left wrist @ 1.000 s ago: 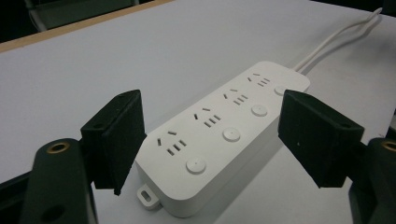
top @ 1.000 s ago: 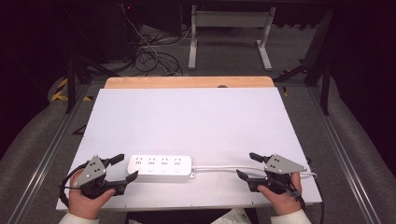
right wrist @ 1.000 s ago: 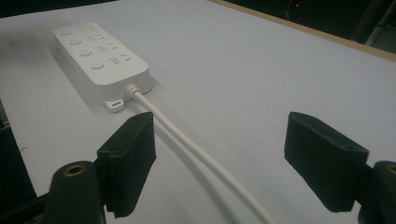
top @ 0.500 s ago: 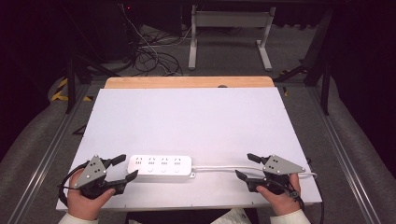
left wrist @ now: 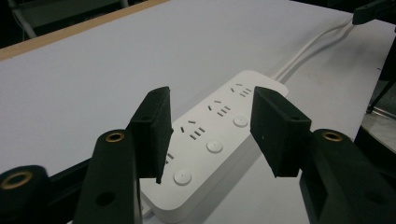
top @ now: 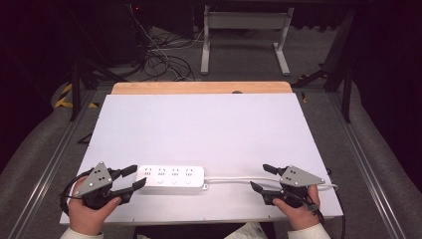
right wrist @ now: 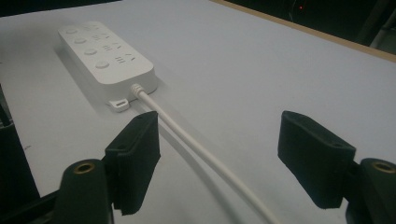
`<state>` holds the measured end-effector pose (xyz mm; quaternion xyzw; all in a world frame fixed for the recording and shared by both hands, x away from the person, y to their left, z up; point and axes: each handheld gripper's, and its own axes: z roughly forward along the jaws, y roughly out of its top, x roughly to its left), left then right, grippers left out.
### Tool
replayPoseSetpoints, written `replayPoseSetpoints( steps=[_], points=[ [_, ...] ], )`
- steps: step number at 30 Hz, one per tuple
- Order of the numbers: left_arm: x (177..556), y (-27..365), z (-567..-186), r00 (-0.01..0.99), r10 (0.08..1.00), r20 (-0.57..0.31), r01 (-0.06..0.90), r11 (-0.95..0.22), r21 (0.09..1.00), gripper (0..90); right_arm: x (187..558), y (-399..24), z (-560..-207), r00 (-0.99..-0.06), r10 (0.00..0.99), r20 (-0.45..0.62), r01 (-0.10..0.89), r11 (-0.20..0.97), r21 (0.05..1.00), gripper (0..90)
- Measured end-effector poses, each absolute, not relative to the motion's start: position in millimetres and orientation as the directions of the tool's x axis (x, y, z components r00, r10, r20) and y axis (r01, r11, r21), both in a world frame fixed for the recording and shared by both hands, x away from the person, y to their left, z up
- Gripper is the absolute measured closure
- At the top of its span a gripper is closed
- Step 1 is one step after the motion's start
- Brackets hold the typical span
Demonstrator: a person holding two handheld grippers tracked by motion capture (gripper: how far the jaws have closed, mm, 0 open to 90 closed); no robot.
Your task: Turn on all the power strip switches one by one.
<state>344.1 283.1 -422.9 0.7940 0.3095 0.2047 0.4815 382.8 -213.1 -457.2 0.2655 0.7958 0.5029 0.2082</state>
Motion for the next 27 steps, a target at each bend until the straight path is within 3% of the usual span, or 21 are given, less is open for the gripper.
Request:
replayPoseSetpoints(
  steps=[11, 16, 19, 21, 27],
  points=[
    [350, 280, -417, 0.732, 0.681, 0.010, 0.337, -0.375, 0.863, 60.3, 382, -210, -458, -0.775, 0.628, -0.067, 0.213, 0.359, 0.909, 30.0],
    [352, 280, -414, 0.735, 0.678, 0.024, 0.337, -0.396, 0.854, 69.6, 382, -209, -458, -0.776, 0.626, -0.077, 0.208, 0.370, 0.905, 30.0],
    [354, 281, -411, 0.737, 0.676, 0.018, 0.355, -0.410, 0.840, 84.4, 381, -209, -458, -0.778, 0.624, -0.076, 0.207, 0.368, 0.907, 30.0],
    [355, 281, -407, 0.735, 0.678, 0.020, 0.368, -0.423, 0.828, 89.7, 381, -209, -457, -0.778, 0.623, -0.078, 0.206, 0.371, 0.905, 30.0],
    [365, 274, -403, 0.750, 0.662, 0.016, 0.423, -0.497, 0.758, 89.9, 381, -208, -458, -0.778, 0.624, -0.075, 0.209, 0.369, 0.906, 30.0]
  ],
)
